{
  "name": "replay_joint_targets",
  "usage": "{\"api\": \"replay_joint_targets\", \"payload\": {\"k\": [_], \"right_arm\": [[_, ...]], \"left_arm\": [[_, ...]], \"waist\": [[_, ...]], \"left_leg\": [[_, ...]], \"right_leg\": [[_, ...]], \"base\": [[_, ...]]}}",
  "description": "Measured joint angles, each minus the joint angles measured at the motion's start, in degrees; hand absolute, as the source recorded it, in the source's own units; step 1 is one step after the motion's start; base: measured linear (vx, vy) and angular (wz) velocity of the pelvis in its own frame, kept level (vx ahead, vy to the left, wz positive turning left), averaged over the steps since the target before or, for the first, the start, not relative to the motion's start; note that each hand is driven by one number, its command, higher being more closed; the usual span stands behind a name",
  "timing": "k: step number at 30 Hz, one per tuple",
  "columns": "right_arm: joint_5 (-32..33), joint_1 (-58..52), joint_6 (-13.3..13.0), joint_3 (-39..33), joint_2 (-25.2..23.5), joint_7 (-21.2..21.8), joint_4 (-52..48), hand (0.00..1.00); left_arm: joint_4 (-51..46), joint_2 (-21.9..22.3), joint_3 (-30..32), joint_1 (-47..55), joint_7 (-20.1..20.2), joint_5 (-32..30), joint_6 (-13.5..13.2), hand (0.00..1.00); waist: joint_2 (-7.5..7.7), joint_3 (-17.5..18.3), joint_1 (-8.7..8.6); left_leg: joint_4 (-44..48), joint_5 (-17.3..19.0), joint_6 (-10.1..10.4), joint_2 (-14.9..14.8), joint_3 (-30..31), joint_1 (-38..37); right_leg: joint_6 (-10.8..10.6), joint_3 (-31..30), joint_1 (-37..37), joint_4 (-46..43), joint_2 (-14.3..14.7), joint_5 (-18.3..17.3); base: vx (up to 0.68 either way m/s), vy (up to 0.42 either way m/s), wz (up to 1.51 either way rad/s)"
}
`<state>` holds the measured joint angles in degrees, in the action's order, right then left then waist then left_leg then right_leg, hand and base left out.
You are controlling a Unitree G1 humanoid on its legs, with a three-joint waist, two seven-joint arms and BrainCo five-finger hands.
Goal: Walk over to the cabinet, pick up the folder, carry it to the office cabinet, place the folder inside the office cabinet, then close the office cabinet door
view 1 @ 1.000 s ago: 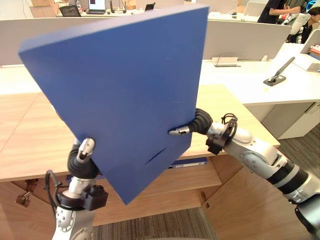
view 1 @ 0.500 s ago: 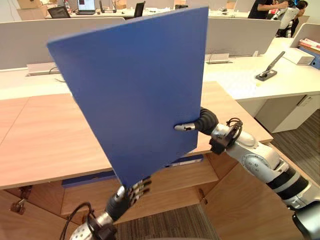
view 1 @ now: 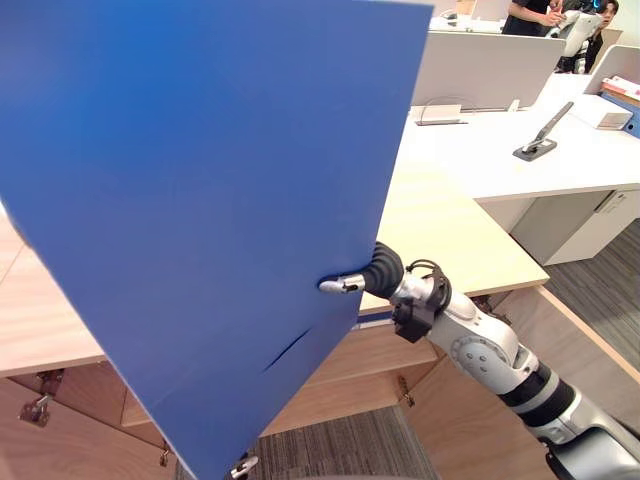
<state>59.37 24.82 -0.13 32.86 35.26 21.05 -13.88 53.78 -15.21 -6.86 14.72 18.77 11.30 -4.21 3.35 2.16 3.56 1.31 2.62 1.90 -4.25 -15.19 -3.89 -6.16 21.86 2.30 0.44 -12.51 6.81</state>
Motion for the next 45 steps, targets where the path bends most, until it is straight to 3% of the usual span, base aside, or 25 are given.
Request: {"api": "replay_joint_targets", "payload": {"k": [2, 6, 11, 15, 19, 22, 26, 28, 31, 32, 34, 38, 40, 41, 42, 45], "right_arm": [[-4.82, 0.01, -0.03, -0.01, -2.67, 0.03, -0.33, 1.00], [-15.22, 0.16, -0.24, 0.13, -5.58, 0.13, -2.92, 1.00], [-36.99, 0.46, -5.85, 6.91, -7.11, 0.00, -2.70, 1.00], [-59.46, -1.26, -9.83, 21.13, -3.03, 0.90, 4.19, 1.00], [-65.31, -3.79, -13.21, 22.94, 4.47, 0.83, 5.82, 1.00], [-65.48, -5.37, -15.08, 22.24, 8.78, 0.72, 6.14, 1.00], [-69.43, -8.51, -19.05, 18.99, 9.01, 0.08, 12.21, 1.00], [-72.72, -9.80, -19.59, 17.07, 7.97, 0.03, 16.87, 1.00], [-84.17, -11.15, -19.03, 13.90, 2.55, -0.98, 28.90, 1.00], [-90.61, -11.28, -17.70, 13.73, -0.22, -1.50, 34.40, 1.00], [-96.95, -11.85, -15.35, 10.09, -5.17, -2.63, 42.52, 1.00], [-96.70, -11.20, -10.94, -0.38, -13.38, -4.26, 54.05, 1.00], [-94.21, -9.44, -7.34, -10.11, -19.00, -7.81, 64.03, 1.00], [-90.42, -7.66, -4.86, -13.51, -20.19, -11.45, 67.87, 1.00], [-85.80, -6.27, -3.83, -13.58, -19.81, -11.78, 68.88, 1.00], [-80.00, -5.91, -3.04, -13.73, -22.47, -12.81, 68.86, 1.00]], "left_arm": [[4.79, 1.36, 3.92, 0.00, -2.75, -7.42, 0.07, 0.00], [6.50, 2.89, 10.37, 1.22, -6.13, -13.34, 0.22, 0.00], [6.54, 4.02, 15.09, 1.69, -8.78, -18.32, 0.24, 0.00], [6.50, 4.87, 18.09, 1.81, -11.56, -21.15, 0.23, 0.00], [6.51, 5.47, 20.61, 2.69, -12.76, -22.83, 0.03, 0.00], [6.76, 5.44, 20.75, 2.67, -12.83, -23.06, 0.03, 0.00], [7.05, 5.36, 20.23, 2.35, -12.85, -23.19, 0.04, 0.00], [7.03, 5.10, 19.31, 2.16, -12.89, -23.28, 0.05, 0.00], [7.03, 4.80, 17.48, 1.17, -12.89, -24.98, 0.28, 0.00], [6.95, 4.79, 16.69, 0.79, -12.89, -25.27, 0.30, 0.00], [6.36, 5.05, 15.79, 0.47, -12.92, -25.34, 0.40, 0.00], [5.46, 5.17, 14.57, 0.30, -13.65, -25.57, 0.62, 0.00], [4.27, 5.67, 14.53, 0.18, -14.10, -26.17, 0.78, 0.00], [3.19, 6.20, 14.54, -0.43, -14.77, -26.28, 0.86, 0.00], [1.73, 6.72, 14.52, -1.25, -15.17, -26.27, 0.90, 0.00], [-0.95, 8.37, 13.83, -3.01, -16.09, -26.15, 0.83, 0.00]], "waist": [[0.21, 0.00, -0.10], [1.18, 0.13, 0.14], [1.97, 0.61, -0.08], [2.65, 0.78, -0.04], [3.23, 0.77, -0.57], [3.34, 0.75, -0.91], [2.93, 0.38, -0.99], [2.87, 0.36, -1.04], [2.47, -0.16, -1.02], [2.17, -0.72, -1.00], [1.64, -1.08, -0.81], [0.98, -1.85, -0.71], [0.22, -3.22, -0.39], [-0.55, -5.21, -0.16], [-1.80, -7.76, 0.05], [-5.49, -12.51, 0.09]], "left_leg": [[0.00, 0.00, 0.00, 0.01, 0.00, -0.03], [-0.01, 0.00, 0.00, 0.07, 0.03, -0.01], [0.04, 0.00, 0.00, 0.60, 0.15, -0.04], [0.02, 0.02, 0.00, 1.33, 0.55, -0.02], [0.03, 0.03, -0.01, 2.05, 0.88, 0.06], [0.14, 0.06, -0.07, 2.09, 0.90, -0.02], [0.90, 0.37, -0.34, 1.94, 0.96, -0.29], [1.03, 0.38, -0.34, 1.93, 1.06, -0.36], [1.17, 0.63, -0.11, 1.95, 1.05, -0.79], [1.18, 0.78, 0.01, 1.98, 1.06, -1.31], [1.25, 0.85, 0.07, 2.01, 1.08, -1.25], [1.38, 0.90, 0.15, 1.93, 1.48, -1.09], [3.17, 1.88, -0.06, 1.89, 1.70, -0.50], [8.01, 3.93, -0.24, 1.48, 1.94, 1.46], [14.70, 7.22, -0.26, 0.31, 2.40, 4.22], [28.76, 12.65, -1.20, -2.65, 4.24, 12.10]], "right_leg": [[0.00, 0.00, 0.02, -0.07, 0.04, 0.00], [-0.06, -0.01, 0.12, -0.24, -0.03, -0.04], [-0.30, -0.01, 0.35, -1.01, -0.78, -0.22], [-0.58, 0.04, 0.52, -1.78, -1.96, -0.43], [-0.66, 0.18, 0.48, -1.88, -2.72, -0.40], [-0.66, 0.17, 0.36, -1.91, -2.75, -0.39], [-0.67, 0.17, -0.25, -1.97, -2.59, -0.39], [-0.67, 0.17, -0.37, -2.05, -2.66, -0.39], [-0.59, 0.17, -0.71, -2.04, -2.86, -0.48], [-0.65, 0.17, -1.35, -1.88, -2.90, -0.66], [-0.71, 0.20, -1.38, -1.65, -2.92, -0.70], [-0.71, 0.59, -1.55, -1.43, -2.87, -0.70], [-0.81, 0.74, -1.61, -2.12, -3.05, -0.86], [-1.13, 0.74, -1.40, -3.79, -3.41, -1.12], [-1.35, 0.74, -0.89, -5.99, -3.42, -1.91], [-1.16, 0.10, 4.30, -15.91, -3.76, -5.78]], "base": [[0.00, 0.000, 0.00], [0.00, 0.000, 0.00], [0.00, 0.006, 0.01], [-0.01, 0.034, 0.05], [0.00, 0.034, 0.05], [0.00, 0.011, 0.00], [0.00, 0.000, 0.00], [0.00, 0.000, 0.00], [0.00, 0.000, 0.00], [0.00, 0.000, 0.00], [0.00, 0.000, 0.00], [0.02, -0.003, 0.03], [0.03, 0.011, 0.05], [-0.01, 0.039, 0.07], [-0.04, 0.064, 0.08], [-0.07, 0.101, 0.02]]}}
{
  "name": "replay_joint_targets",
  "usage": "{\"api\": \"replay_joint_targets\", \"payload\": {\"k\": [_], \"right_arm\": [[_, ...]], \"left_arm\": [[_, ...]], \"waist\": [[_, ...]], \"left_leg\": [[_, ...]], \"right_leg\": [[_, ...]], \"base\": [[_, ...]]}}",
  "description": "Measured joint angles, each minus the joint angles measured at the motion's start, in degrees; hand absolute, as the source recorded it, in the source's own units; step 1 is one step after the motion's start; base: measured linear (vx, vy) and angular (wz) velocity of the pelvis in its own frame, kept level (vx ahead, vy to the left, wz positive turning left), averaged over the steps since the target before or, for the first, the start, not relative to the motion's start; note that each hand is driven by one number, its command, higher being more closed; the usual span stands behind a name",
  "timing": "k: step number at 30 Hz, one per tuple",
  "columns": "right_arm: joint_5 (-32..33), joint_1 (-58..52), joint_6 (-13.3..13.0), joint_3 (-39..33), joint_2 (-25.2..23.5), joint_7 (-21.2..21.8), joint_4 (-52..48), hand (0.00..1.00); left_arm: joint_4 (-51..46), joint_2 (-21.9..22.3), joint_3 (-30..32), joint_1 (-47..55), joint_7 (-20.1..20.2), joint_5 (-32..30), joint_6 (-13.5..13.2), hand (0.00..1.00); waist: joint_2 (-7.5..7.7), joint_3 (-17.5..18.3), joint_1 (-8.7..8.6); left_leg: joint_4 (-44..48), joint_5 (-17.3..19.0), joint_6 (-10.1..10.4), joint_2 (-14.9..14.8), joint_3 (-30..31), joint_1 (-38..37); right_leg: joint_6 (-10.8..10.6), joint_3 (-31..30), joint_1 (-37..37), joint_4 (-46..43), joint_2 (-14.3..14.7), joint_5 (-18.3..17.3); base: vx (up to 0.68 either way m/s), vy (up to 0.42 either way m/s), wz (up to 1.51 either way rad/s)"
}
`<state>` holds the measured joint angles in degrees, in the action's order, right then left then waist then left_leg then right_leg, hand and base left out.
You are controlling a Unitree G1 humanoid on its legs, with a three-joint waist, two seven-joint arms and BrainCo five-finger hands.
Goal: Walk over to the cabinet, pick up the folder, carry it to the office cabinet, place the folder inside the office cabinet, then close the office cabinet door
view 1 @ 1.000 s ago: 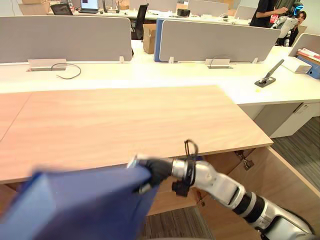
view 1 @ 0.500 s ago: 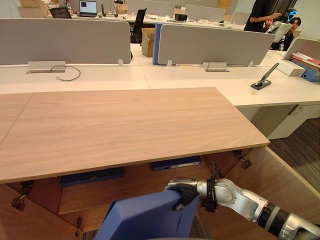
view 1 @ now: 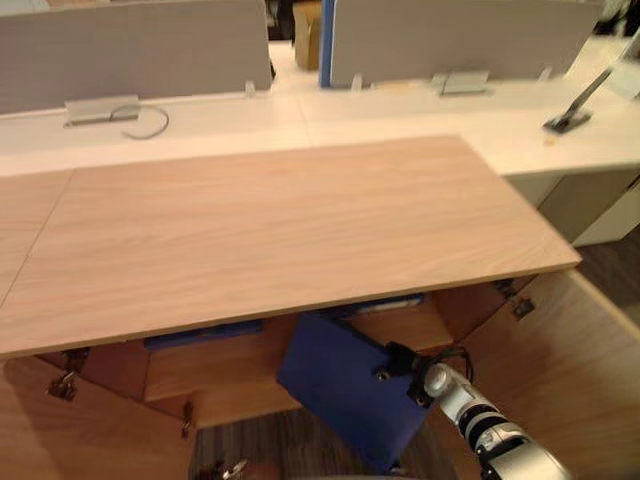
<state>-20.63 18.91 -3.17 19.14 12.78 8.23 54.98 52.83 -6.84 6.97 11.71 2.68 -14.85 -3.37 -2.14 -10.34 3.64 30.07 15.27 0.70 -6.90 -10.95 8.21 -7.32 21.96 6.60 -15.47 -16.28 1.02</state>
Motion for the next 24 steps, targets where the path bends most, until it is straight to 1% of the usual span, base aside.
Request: {"api": "replay_joint_targets", "payload": {"k": [1, 2, 3, 4, 5, 6, 7, 8, 9, 10, 11, 12, 13, 14, 15, 17, 18, 19, 21, 22, 24], "right_arm": [[1.03, 0.32, 0.37, -0.01, -1.82, -0.72, -0.18, 1.00], [1.85, 0.76, 1.36, 0.00, -4.01, -1.43, -2.03, 1.00], [2.48, 0.77, 1.74, 0.17, -4.77, -1.73, -3.89, 1.00], [4.94, 0.81, 2.18, 0.22, -5.60, -1.94, -8.01, 1.00], [9.52, 0.98, 2.51, -0.23, -6.27, -4.07, -13.24, 1.00], [11.88, 1.35, 2.52, -1.18, -6.63, -5.04, -15.62, 1.00], [18.05, 2.67, 2.48, -2.83, -7.23, -6.26, -19.34, 1.00], [24.38, 3.81, 2.12, -4.68, -8.19, -6.87, -22.19, 1.00], [27.67, 4.09, 1.64, -5.39, -8.64, -7.39, -23.76, 1.00], [33.12, 4.20, 0.68, -6.37, -9.21, -7.77, -27.13, 1.00], [39.16, 4.16, -0.03, -6.55, -9.38, -7.43, -29.64, 1.00], [43.76, 4.12, -0.35, -6.51, -9.40, -6.73, -31.05, 1.00], [46.21, 4.09, -0.52, -6.53, -9.49, -6.20, -31.78, 1.00], [50.51, 4.06, -0.58, -6.50, -9.60, -5.57, -33.09, 1.00], [53.50, 4.02, -0.58, -6.48, -9.65, -4.91, -33.44, 1.00], [61.59, 3.91, -0.53, -6.05, -9.73, -3.69, -33.48, 1.00], [65.85, 3.92, -0.54, -5.98, -10.25, -3.41, -33.58, 1.00], [67.68, 3.92, -0.54, -6.00, -10.65, -3.42, -33.83, 1.00], [75.54, 4.07, -0.65, -6.09, -12.08, -3.45, -36.51, 1.00], [76.99, 4.08, -0.79, -6.12, -12.34, -3.48, -37.20, 1.00], [82.15, 5.38, -1.76, -6.35, -13.68, -4.67, -39.09, 1.00]], "left_arm": [[-0.97, 0.19, -0.15, -0.43, -0.24, 0.51, 0.01, 0.00], [-2.03, 0.38, -0.22, -1.13, -0.79, 1.36, -0.08, 0.00], [-2.51, 0.49, -0.22, -1.57, -1.18, 1.46, -0.06, 0.00], [-4.08, 0.67, -0.28, -2.00, -1.58, 1.61, 0.06, 0.00], [-5.44, 0.89, -0.21, -2.13, -2.16, 1.99, 0.05, 0.00], [-5.96, 0.94, -0.17, -2.26, -2.41, 2.16, 0.04, 0.00], [-6.56, 1.05, -0.13, -2.43, -2.89, 2.30, 0.07, 0.00], [-6.57, 1.18, -0.07, -2.39, -3.07, 2.38, 0.35, 0.00], [-6.63, 1.19, -0.02, -2.35, -3.07, 2.38, 0.49, 0.00], [-6.93, 1.21, -0.01, -2.39, -3.09, 2.39, 0.62, 0.00], [-7.16, 1.13, -0.02, -2.41, -3.12, 2.54, 0.67, 0.00], [-7.45, 1.09, -0.04, -2.42, -3.12, 3.30, 0.67, 0.00], [-7.54, 1.07, -0.04, -2.46, -3.12, 3.62, 0.67, 0.00], [-8.03, 1.04, -0.04, -2.54, -3.12, 3.91, 0.65, 0.00], [-8.44, 1.01, -0.06, -2.55, -3.10, 4.24, 0.60, 0.00], [-9.50, 0.96, -0.45, -2.14, -2.89, 4.86, 0.11, 0.00], [-9.79, 0.92, -0.69, -2.04, -2.88, 5.47, 0.17, 0.00], [-9.80, 0.80, -0.88, -2.07, -2.88, 5.70, 0.37, 0.00], [-10.70, 0.23, -1.88, -2.29, -2.91, 6.39, 0.64, 0.00], [-10.75, 0.09, -2.18, -2.41, -2.91, 6.62, 0.64, 0.00], [-10.81, -0.17, -3.02, -2.53, -3.20, 8.19, 0.70, 0.00]], "waist": [[-0.53, -1.51, 0.01], [-0.92, -4.04, -0.06], [-1.21, -5.12, -0.11], [-1.56, -6.35, -0.37], [-1.59, -7.47, -0.43], [-1.54, -8.22, -0.48], [-1.58, -9.17, -0.36], [-1.50, -9.70, -0.49], [-1.50, -10.00, -0.61], [-1.57, -10.74, -0.81], [-1.53, -10.86, -0.94], [-1.51, -10.97, -0.95], [-1.50, -11.05, -1.02], [-1.56, -11.63, -1.04], [-1.58, -12.05, -1.04], [-1.78, -12.85, -0.78], [-1.82, -13.11, -0.69], [-1.85, -13.15, -0.68], [-1.98, -14.42, -0.41], [-2.01, -14.68, -0.19], [-2.27, -15.13, 0.34]], "left_leg": [[3.29, 1.00, -0.28, -0.47, 0.60, 1.92], [7.52, 2.44, -0.42, -0.71, 1.14, 3.91], [10.03, 3.41, -0.36, -0.87, 1.48, 5.16], [14.83, 5.52, -0.73, -1.35, 1.96, 8.55], [18.53, 8.15, -1.43, -1.56, 2.18, 11.42], [20.36, 8.90, -1.80, -1.55, 2.44, 12.73], [23.46, 10.14, -2.01, -1.51, 2.38, 14.82], [25.73, 11.27, -1.92, -1.38, 1.96, 16.35], [26.70, 11.63, -2.03, -1.35, 1.76, 17.02], [28.58, 12.31, -2.23, -1.39, 1.59, 18.27], [30.35, 12.93, -2.47, -1.41, 1.44, 20.04], [31.67, 13.31, -2.62, -1.41, 1.37, 21.54], [32.51, 13.53, -2.54, -1.41, 1.38, 22.58], [34.07, 13.98, -2.49, -1.42, 1.51, 24.27], [35.10, 14.26, -2.62, -1.42, 1.62, 25.39], [37.28, 14.84, -2.37, -1.35, 1.92, 27.85], [38.64, 15.26, -1.90, -1.31, 2.08, 29.41], [39.41, 15.40, -1.88, -1.32, 2.25, 30.44], [42.35, 16.26, -2.12, -1.33, 2.92, 33.92], [43.01, 16.60, -1.79, -1.32, 2.95, 34.68], [45.14, 16.99, -1.65, -1.30, 3.17, 37.58]], "right_leg": [[0.12, -0.29, 2.35, -4.20, -0.80, -1.50], [0.43, -0.28, 4.87, -9.83, -2.23, -3.67], [0.52, -0.30, 6.17, -12.90, -3.02, -4.92], [0.45, -0.34, 9.38, -18.72, -4.58, -7.46], [0.37, -0.51, 12.68, -23.81, -6.20, -9.81], [0.32, -0.74, 13.97, -25.99, -6.94, -10.67], [-0.35, -1.69, 16.48, -29.52, -8.12, -12.20], [-0.36, -2.72, 18.69, -32.09, -9.27, -12.91], [-0.28, -3.26, 19.68, -33.20, -9.76, -13.18], [-0.28, -3.95, 21.19, -35.08, -10.40, -13.68], [-0.19, -4.28, 23.18, -36.92, -11.22, -14.07], [-0.16, -4.72, 24.86, -38.25, -11.69, -14.30], [-0.12, -5.01, 25.99, -39.10, -11.94, -14.50], [-0.04, -5.40, 27.77, -40.63, -12.39, -14.90], [-0.15, -5.62, 28.90, -41.63, -12.71, -15.10], [-0.12, -6.27, 31.32, -43.88, -13.38, -15.73], [0.08, -6.60, 32.91, -45.32, -13.85, -16.07], [0.09, -6.71, 33.91, -46.08, -14.05, -16.36], [0.27, -7.44, 37.22, -49.08, -14.74, -17.41], [0.32, -7.81, 38.11, -49.81, -14.88, -17.58], [0.40, -8.61, 41.23, -51.95, -15.34, -18.23]], "base": [[-0.07, 0.100, -0.05], [-0.08, 0.056, 0.01], [-0.14, 0.050, 0.17], [-0.19, 0.050, 0.31], [-0.20, 0.051, 0.33], [-0.21, 0.047, 0.23], [-0.20, 0.037, 0.05], [-0.19, 0.035, -0.03], [-0.18, 0.040, -0.09], [-0.13, 0.033, -0.07], [-0.14, 0.042, -0.06], [-0.08, 0.031, -0.02], [-0.09, 0.042, 0.02], [-0.07, 0.050, 0.05], [-0.06, 0.062, 0.08], [-0.02, 0.057, 0.09], [0.00, 0.048, 0.11], [0.01, 0.052, 0.13], [0.02, 0.037, 0.12], [0.02, 0.035, 0.07], [0.02, 0.033, 0.06]]}}
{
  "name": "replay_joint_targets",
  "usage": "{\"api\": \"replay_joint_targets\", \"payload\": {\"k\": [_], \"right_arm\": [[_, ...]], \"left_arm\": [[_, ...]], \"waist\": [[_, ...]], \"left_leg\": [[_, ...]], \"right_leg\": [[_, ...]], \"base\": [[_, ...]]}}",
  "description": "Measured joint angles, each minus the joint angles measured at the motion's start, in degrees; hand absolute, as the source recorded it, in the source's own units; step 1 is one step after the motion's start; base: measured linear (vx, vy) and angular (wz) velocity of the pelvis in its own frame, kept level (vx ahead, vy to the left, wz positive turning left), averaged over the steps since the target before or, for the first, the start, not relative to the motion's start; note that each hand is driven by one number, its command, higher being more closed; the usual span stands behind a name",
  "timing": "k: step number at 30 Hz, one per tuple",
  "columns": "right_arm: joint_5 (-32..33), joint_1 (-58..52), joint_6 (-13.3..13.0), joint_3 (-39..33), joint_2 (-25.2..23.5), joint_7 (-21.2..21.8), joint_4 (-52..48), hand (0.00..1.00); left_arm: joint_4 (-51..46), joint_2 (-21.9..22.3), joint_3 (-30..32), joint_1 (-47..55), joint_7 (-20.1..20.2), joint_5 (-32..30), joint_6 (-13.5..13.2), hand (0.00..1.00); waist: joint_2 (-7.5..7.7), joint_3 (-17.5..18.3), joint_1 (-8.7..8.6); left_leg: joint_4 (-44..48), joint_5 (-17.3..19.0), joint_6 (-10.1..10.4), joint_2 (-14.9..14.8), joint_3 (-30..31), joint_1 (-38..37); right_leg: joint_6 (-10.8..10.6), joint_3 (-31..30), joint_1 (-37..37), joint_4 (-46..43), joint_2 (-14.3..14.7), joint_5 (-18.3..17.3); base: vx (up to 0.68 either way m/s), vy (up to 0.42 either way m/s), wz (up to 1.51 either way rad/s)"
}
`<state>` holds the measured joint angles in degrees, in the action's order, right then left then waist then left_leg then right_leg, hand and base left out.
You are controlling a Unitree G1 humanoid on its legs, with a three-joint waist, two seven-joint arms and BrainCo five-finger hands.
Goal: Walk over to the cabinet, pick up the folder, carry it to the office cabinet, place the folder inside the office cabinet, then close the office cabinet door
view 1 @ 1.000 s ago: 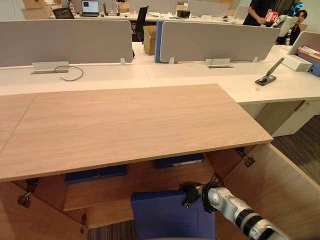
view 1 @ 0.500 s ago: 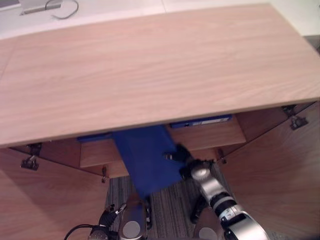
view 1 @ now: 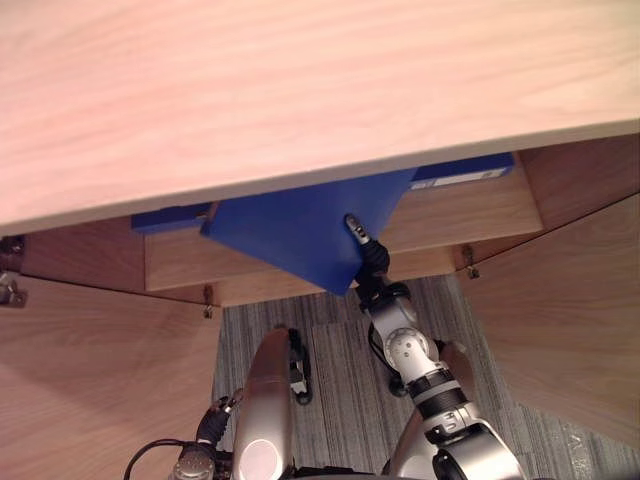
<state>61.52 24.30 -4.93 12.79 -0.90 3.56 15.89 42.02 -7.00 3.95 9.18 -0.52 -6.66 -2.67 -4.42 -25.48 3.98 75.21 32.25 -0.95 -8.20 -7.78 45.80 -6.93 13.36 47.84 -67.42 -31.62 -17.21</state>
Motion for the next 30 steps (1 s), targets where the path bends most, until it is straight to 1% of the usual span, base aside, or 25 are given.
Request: {"api": "replay_joint_targets", "payload": {"k": [1, 2, 3, 4, 5, 6, 7, 8, 10, 11, 13, 14, 15, 16, 18, 21, 25, 28, 29, 30], "right_arm": [[2.09, 1.02, -0.98, -0.25, -0.85, -1.02, -0.93, 1.00], [5.31, 3.15, -2.89, -1.39, -2.22, -3.03, -2.76, 1.00], [6.24, 4.14, -3.80, -2.15, -2.82, -3.77, -3.45, 1.00], [8.32, 6.56, -6.25, -3.70, -3.80, -5.52, -4.79, 1.00], [9.05, 7.87, -7.35, -4.58, -4.23, -6.37, -5.52, 1.00], [9.93, 10.87, -9.65, -6.39, -4.92, -7.92, -6.28, 1.00], [10.55, 13.55, -11.09, -7.89, -5.25, -8.87, -6.30, 1.00], [11.75, 16.87, -13.09, -9.91, -5.31, -10.50, -6.31, 1.00], [11.94, 20.39, -14.97, -13.32, -5.41, -12.55, -6.17, 1.00], [12.25, 23.11, -16.92, -16.51, -5.23, -14.54, -6.07, 1.00], [13.72, 26.11, -18.64, -19.55, -4.92, -16.89, -5.07, 1.00], [13.93, 27.68, -19.77, -21.44, -4.56, -19.04, -4.64, 1.00], [13.88, 28.24, -20.23, -22.46, -4.31, -20.03, -4.60, 1.00], [13.70, 28.82, -21.36, -23.84, -3.62, -21.56, -4.03, 1.00], [12.55, 29.61, -21.84, -24.98, -2.08, -22.91, -3.23, 1.00], [12.69, 33.03, -22.17, -25.74, -0.67, -25.21, -1.46, 1.00], [13.83, 36.40, -22.17, -27.50, 1.10, -25.77, 1.98, 1.00], [14.08, 38.29, -22.08, -28.52, 2.47, -26.25, 4.84, 1.00], [14.17, 39.07, -21.95, -28.82, 2.93, -26.28, 5.99, 0.00], [14.41, 39.52, -21.87, -28.90, 3.20, -26.28, 6.70, 0.00]], "left_arm": [[-0.06, -0.07, -0.24, -0.01, -0.25, 0.44, 0.09, 0.00], [-0.80, -0.09, -0.75, -0.02, -0.78, 0.95, 0.64, 0.00], [-1.18, -0.08, -0.92, -0.02, -1.02, 1.33, 0.76, 0.00], [-1.68, -0.04, -1.35, 0.00, -1.73, 2.28, 1.08, 0.00], [-2.00, 0.06, -1.54, 0.00, -2.04, 2.63, 1.22, 0.00], [-2.35, 0.12, -2.02, 0.01, -2.54, 2.98, 1.29, 0.00], [-2.76, 0.10, -2.35, 0.05, -2.94, 2.95, 1.47, 0.00], [-3.42, 0.09, -2.68, 0.07, -3.63, 2.66, 1.99, 0.00], [-4.07, 0.13, -3.07, 0.05, -4.20, 2.64, 2.31, 0.00], [-4.47, 0.21, -3.30, -0.02, -4.59, 2.75, 2.39, 0.00], [-4.46, 0.70, -3.43, -0.02, -4.86, 3.00, 2.80, 0.00], [-4.43, 0.83, -3.54, -0.40, -5.19, 3.61, 3.18, 0.00], [-4.37, 1.10, -3.53, -0.78, -5.34, 4.23, 3.40, 0.00], [-4.32, 1.36, -3.50, -1.21, -5.72, 4.45, 3.65, 0.00], [-4.22, 1.86, -3.13, -1.54, -6.15, 4.87, 3.97, 0.00], [-3.55, 2.40, -2.33, -1.91, -6.75, 5.06, 4.52, 0.00], [-1.82, 2.79, -1.99, -3.23, -6.84, 5.10, 4.70, 0.00], [-0.33, 2.95, -1.51, -4.68, -7.00, 6.61, 4.88, 0.00], [0.10, 3.27, -1.01, -5.29, -7.25, 6.90, 4.88, 0.00], [0.49, 3.43, -0.78, -5.79, -7.45, 7.19, 4.90, 0.00]], "waist": [[-0.07, -0.06, 0.07], [-0.49, -0.63, 0.22], [-0.61, -0.80, 0.42], [-0.81, -0.92, 0.84], [-1.15, -1.08, 1.04], [-1.48, -1.20, 1.64], [-1.66, -1.29, 1.88], [-1.82, -1.36, 2.19], [-2.35, -1.63, 2.73], [-2.44, -1.67, 3.47], [-2.53, -1.71, 3.95], [-2.89, -1.87, 4.19], [-3.19, -2.02, 4.28], [-3.50, -1.95, 4.48], [-3.56, -1.96, 5.13], [-3.66, -1.90, 5.13], [-4.00, -1.74, 5.25], [-4.02, -1.73, 5.25], [-4.01, -1.73, 5.24], [-4.02, -1.73, 5.21]], "left_leg": [[0.68, 0.02, 0.03, 0.04, 0.15, 1.45], [1.73, 0.08, 0.14, 0.12, 0.56, 3.25], [2.10, 0.09, 0.17, 0.24, 0.67, 3.87], [2.68, 0.10, 0.18, 0.79, 0.90, 5.25], [3.00, 0.11, 0.20, 0.87, 1.08, 5.85], [3.58, 0.28, 0.51, 0.98, 1.25, 7.20], [4.00, 0.28, 0.52, 1.11, 1.50, 8.31], [4.52, 0.24, 0.47, 1.39, 1.77, 9.58], [5.33, 0.11, 0.22, 1.52, 2.15, 10.79], [5.65, 0.02, 0.13, 1.88, 2.18, 11.92], [6.05, -0.09, 0.12, 2.09, 2.48, 13.25], [6.23, -0.15, 0.16, 2.33, 2.88, 14.01], [6.25, -0.22, 0.21, 2.60, 3.15, 14.28], [6.25, -0.34, 0.37, 3.07, 3.59, 14.89], [6.24, -0.44, 0.39, 3.24, 3.93, 15.34], [6.08, -0.51, 0.50, 3.26, 4.08, 15.28], [5.97, -0.61, 0.48, 3.18, 4.19, 15.27], [5.71, -0.87, 0.64, 3.17, 4.28, 15.28], [5.34, -1.13, 0.63, 3.19, 4.30, 15.29], [5.12, -1.29, 0.65, 3.19, 4.33, 15.29]], "right_leg": [[0.15, -0.25, 1.44, -0.76, -0.16, -0.11], [0.29, -0.44, 3.03, -1.82, -0.35, -0.41], [0.27, -0.60, 3.66, -2.32, -0.50, -0.55], [0.21, -1.06, 5.17, -3.29, -0.74, -0.89], [0.20, -1.12, 5.64, -3.75, -0.87, -1.05], [-0.10, -1.26, 7.00, -4.47, -1.11, -1.54], [0.02, -1.26, 7.96, -4.92, -1.34, -1.61], [0.25, -1.40, 9.30, -5.74, -1.54, -1.78], [0.39, -1.49, 10.33, -6.67, -1.78, -2.12], [0.58, -1.91, 11.67, -7.47, -2.21, -2.30], [0.78, -1.97, 12.88, -8.18, -2.46, -2.63], [0.85, -1.95, 13.45, -8.60, -2.58, -2.93], [0.78, -1.93, 13.53, -8.78, -2.71, -3.13], [0.63, -1.90, 13.84, -9.15, -2.99, -3.59], [0.69, -1.80, 14.13, -9.61, -3.12, -4.06], [0.95, -1.79, 14.15, -9.73, -3.05, -4.29], [0.92, -1.79, 14.13, -9.66, -2.82, -4.32], [0.92, -1.76, 14.10, -9.49, -2.66, -4.32], [0.93, -1.67, 14.06, -9.26, -2.60, -4.31], [0.94, -1.57, 14.01, -9.10, -2.55, -4.30]], "base": [[0.02, 0.026, 0.12], [0.02, 0.017, 0.12], [0.02, 0.018, 0.17], [0.01, 0.009, 0.16], [0.00, 0.004, 0.17], [0.00, 0.000, 0.12], [-0.01, 0.003, 0.13], [-0.01, 0.002, 0.14], [0.00, -0.003, 0.13], [0.01, -0.007, 0.12], [0.02, -0.015, 0.14], [0.01, -0.019, 0.15], [0.01, -0.027, 0.23], [0.01, -0.035, 0.23], [0.01, -0.041, 0.15], [0.01, -0.022, 0.02], [0.00, 0.000, 0.00], [-0.04, -0.018, 0.00], [-0.04, -0.019, 0.03], [-0.04, -0.026, 0.03]]}}
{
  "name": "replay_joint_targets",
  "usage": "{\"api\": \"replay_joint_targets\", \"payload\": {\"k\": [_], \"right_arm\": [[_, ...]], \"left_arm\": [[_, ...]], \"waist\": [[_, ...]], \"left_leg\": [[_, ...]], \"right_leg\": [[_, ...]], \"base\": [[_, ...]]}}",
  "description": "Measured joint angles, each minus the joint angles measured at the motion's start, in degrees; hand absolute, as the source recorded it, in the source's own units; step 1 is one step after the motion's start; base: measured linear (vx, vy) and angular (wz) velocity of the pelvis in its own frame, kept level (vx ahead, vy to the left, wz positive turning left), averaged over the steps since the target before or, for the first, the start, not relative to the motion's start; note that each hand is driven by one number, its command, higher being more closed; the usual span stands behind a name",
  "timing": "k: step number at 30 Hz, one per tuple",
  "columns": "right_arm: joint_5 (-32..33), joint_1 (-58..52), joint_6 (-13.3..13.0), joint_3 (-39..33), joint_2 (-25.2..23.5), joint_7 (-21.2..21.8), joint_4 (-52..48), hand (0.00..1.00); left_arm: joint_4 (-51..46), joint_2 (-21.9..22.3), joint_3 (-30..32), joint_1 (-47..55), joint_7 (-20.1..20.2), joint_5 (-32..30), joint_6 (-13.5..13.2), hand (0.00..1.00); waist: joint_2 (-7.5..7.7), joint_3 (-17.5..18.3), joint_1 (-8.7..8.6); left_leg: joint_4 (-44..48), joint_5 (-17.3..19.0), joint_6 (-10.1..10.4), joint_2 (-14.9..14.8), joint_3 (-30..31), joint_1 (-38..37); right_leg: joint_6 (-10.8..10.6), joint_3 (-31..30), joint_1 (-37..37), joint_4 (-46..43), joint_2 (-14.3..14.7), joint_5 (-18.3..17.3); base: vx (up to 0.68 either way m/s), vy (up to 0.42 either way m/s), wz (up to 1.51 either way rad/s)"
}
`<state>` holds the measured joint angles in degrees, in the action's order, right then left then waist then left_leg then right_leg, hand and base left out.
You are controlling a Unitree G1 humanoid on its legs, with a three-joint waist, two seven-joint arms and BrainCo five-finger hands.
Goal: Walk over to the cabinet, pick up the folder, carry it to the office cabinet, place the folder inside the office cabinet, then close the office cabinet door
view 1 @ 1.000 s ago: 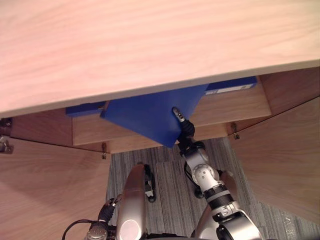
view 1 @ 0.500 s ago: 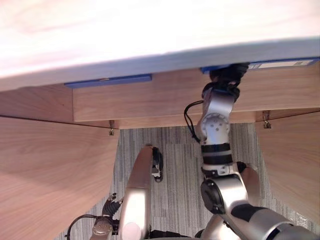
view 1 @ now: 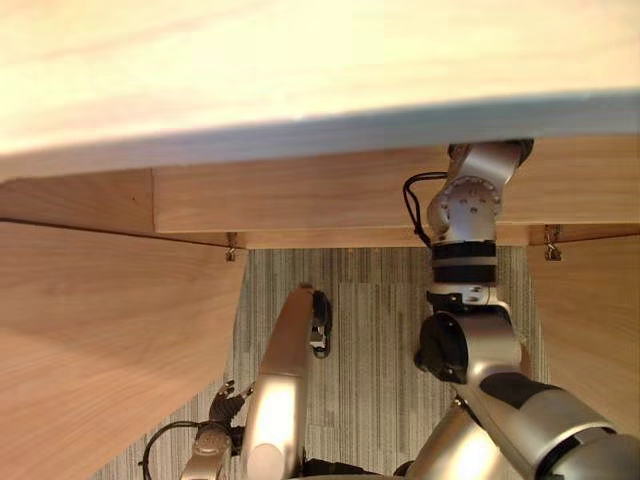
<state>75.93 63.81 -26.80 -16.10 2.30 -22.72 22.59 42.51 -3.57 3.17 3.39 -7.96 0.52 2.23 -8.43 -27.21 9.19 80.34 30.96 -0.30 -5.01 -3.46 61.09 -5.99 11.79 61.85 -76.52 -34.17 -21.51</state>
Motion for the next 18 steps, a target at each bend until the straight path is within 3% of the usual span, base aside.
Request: {"api": "replay_joint_targets", "payload": {"k": [7, 10, 14, 18], "right_arm": [[3.91, 2.76, 0.59, -0.06, 0.48, -0.53, 4.68, 0.00], [3.90, 2.75, -0.35, -0.06, -0.37, -1.06, 4.26, 0.00], [3.55, 1.51, -2.57, -0.06, -2.79, -2.91, -0.42, 0.00], [1.10, 0.63, -2.67, 0.11, -4.27, -4.22, -4.95, 0.00]], "left_arm": [[1.54, 1.06, 1.01, -2.32, -1.69, 1.89, 0.12, 0.00], [2.05, 1.06, 1.11, -2.53, -1.92, 2.03, 0.20, 0.00], [2.07, 0.98, 1.11, -2.59, -2.92, 2.11, 0.67, 0.00], [2.43, 0.90, 1.08, -2.61, -3.05, 2.25, 0.72, 0.00]], "waist": [[-0.01, 0.01, -0.29], [-0.01, 0.01, -0.54], [0.00, 0.01, -0.88], [0.00, 0.01, -1.24]], "left_leg": [[-0.36, -0.26, 0.01, -0.89, 0.50, 0.00], [-0.34, -0.25, 0.01, -1.34, 0.40, -0.24], [-0.33, -0.24, 0.03, -1.80, 0.37, -1.24], [-0.17, -0.24, 0.04, -2.24, 0.26, -1.55]], "right_leg": [[0.11, 0.54, -0.27, 0.49, 1.15, 0.06], [0.22, 0.54, -0.45, 0.64, 1.41, 0.12], [0.25, 0.50, -1.27, 0.65, 1.95, 0.13], [0.59, 0.43, -1.39, 0.63, 2.20, 0.33]], "base": [[-0.01, -0.019, -0.04], [-0.02, -0.010, -0.06], [-0.03, -0.017, -0.06], [-0.06, -0.014, -0.07]]}}
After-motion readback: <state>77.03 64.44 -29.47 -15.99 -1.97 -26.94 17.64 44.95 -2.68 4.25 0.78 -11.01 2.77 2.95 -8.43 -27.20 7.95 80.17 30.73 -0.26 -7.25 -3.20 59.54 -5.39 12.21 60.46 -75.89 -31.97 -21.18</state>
